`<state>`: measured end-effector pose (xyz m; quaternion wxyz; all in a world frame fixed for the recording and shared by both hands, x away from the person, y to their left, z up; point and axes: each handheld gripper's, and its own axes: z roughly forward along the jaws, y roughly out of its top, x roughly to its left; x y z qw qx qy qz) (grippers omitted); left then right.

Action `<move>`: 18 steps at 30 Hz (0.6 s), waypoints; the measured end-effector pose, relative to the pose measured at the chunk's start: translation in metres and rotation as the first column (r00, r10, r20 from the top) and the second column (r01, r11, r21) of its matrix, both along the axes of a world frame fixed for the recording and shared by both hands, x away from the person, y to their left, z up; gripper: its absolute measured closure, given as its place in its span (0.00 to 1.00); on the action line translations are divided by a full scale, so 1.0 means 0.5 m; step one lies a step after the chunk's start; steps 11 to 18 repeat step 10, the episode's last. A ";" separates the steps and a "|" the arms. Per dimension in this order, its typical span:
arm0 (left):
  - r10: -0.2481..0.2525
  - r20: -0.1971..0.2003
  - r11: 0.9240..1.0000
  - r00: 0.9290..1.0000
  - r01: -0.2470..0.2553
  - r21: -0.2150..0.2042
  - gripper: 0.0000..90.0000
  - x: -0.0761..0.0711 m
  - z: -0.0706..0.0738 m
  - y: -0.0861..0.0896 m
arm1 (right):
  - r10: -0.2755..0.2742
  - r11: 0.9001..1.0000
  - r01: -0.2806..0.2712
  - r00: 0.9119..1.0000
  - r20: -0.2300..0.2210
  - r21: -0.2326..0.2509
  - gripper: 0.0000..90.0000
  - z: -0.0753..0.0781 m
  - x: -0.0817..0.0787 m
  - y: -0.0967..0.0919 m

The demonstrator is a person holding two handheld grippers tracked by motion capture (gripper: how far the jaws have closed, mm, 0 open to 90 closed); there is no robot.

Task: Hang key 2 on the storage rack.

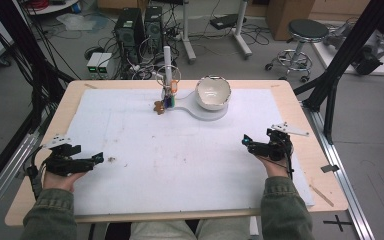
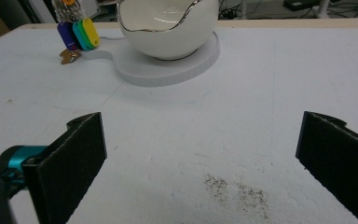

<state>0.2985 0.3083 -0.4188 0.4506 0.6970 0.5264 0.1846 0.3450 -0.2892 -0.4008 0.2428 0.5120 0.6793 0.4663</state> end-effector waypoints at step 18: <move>0.004 0.009 1.000 1.000 -0.004 -0.002 0.02 -0.002 0.001 -0.001 | -0.007 1.000 0.007 1.000 0.026 0.011 0.01 0.003 -0.006 -0.004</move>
